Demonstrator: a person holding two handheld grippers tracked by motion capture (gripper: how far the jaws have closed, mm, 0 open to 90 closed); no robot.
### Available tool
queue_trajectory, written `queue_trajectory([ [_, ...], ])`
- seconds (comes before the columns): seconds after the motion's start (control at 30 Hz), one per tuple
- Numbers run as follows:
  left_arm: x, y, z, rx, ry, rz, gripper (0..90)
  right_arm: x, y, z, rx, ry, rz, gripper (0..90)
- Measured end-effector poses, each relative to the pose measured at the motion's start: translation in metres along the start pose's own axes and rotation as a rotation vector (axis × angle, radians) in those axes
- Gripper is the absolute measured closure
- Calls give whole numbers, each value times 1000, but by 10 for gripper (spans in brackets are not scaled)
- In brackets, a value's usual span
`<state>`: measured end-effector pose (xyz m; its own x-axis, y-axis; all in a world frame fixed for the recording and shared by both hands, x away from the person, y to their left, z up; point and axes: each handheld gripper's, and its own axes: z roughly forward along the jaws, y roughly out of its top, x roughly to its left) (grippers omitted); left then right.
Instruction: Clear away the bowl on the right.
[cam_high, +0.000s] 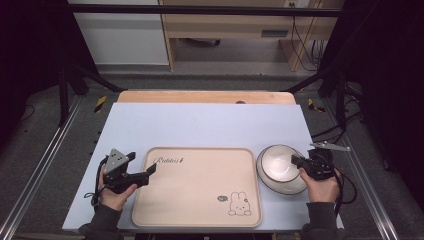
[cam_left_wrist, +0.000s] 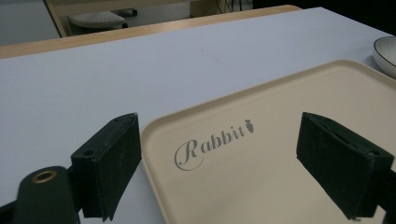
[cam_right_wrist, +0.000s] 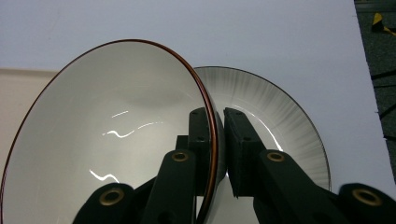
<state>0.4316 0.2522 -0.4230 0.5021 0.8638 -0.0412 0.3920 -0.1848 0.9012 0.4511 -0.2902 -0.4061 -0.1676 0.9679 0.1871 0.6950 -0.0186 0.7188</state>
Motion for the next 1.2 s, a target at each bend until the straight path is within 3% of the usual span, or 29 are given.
queue_trajectory([
  [1.2,-3,0,-1,-1,-9,10,136,47,13,-19,-61,139,-94,818],
])
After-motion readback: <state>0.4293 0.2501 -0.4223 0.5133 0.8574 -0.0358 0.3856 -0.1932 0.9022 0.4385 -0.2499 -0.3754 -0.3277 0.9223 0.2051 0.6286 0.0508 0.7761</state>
